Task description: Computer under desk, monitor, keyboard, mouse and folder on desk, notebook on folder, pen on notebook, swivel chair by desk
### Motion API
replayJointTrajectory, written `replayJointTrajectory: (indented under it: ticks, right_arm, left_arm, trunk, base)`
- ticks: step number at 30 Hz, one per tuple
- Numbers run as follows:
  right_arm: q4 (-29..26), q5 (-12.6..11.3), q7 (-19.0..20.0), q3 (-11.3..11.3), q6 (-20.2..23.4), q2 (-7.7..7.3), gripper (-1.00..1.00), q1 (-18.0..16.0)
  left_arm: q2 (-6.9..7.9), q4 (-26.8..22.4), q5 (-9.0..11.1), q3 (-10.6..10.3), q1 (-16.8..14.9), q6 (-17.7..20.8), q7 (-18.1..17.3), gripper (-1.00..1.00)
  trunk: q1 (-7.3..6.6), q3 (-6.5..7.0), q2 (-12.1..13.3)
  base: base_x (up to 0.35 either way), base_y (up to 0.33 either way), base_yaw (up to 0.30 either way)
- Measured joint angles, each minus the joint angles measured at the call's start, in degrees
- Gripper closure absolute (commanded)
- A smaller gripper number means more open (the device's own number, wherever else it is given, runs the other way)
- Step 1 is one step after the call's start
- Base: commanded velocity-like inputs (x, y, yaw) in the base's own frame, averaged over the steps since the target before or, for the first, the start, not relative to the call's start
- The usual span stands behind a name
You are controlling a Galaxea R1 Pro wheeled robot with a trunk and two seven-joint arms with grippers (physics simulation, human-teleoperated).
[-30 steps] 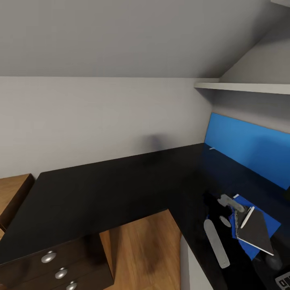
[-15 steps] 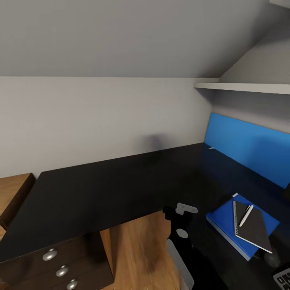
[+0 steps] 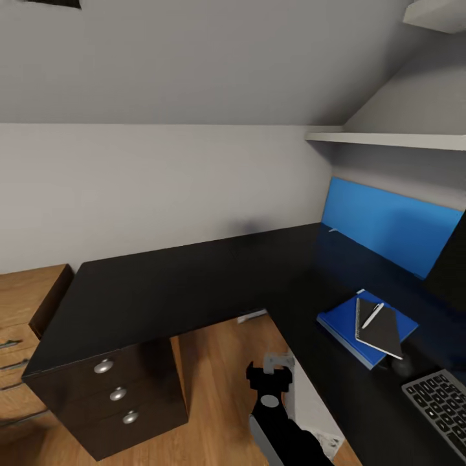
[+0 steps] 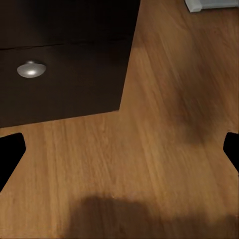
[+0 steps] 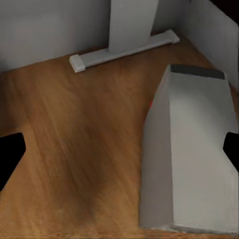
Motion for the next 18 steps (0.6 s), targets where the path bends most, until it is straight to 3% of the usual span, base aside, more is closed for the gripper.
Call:
replayJointTrajectory:
  ticks: [5,6,11,18]
  right_arm:
    - [5.46,1.62,2.18,0.8,-0.75,0.0,-1.0,-0.79]
    - [8.94,2.06,4.55,1.02,-0.98,0.0,-1.0,-1.07]
    - [11.59,2.32,7.87,2.31,-1.02,0.0,-1.0,-1.17]
    - [12.95,2.48,10.55,4.48,-0.96,0.0,-1.0,-1.19]
  left_arm:
    - [0.0,0.05,0.06,0.08,0.0,0.03,0.0,-1.0]
    - [0.0,0.06,0.09,0.1,-0.01,0.04,0.0,-1.0]
    - [0.0,0.06,0.09,0.15,-0.03,0.0,0.02,-1.0]
    - [0.06,-0.19,0.09,0.48,-0.01,-0.28,0.08,-1.0]
  trunk:
    - [0.0,0.0,0.0]
    - [0.0,0.0,0.0]
    - [-0.01,0.0,0.0]
    - [-0.03,0.0,0.0]
  base:
    - [-0.334,0.0,0.0]
    - [-0.334,0.0,0.0]
    - [-0.288,0.0,0.0]
    - [-0.083,0.0,0.0]
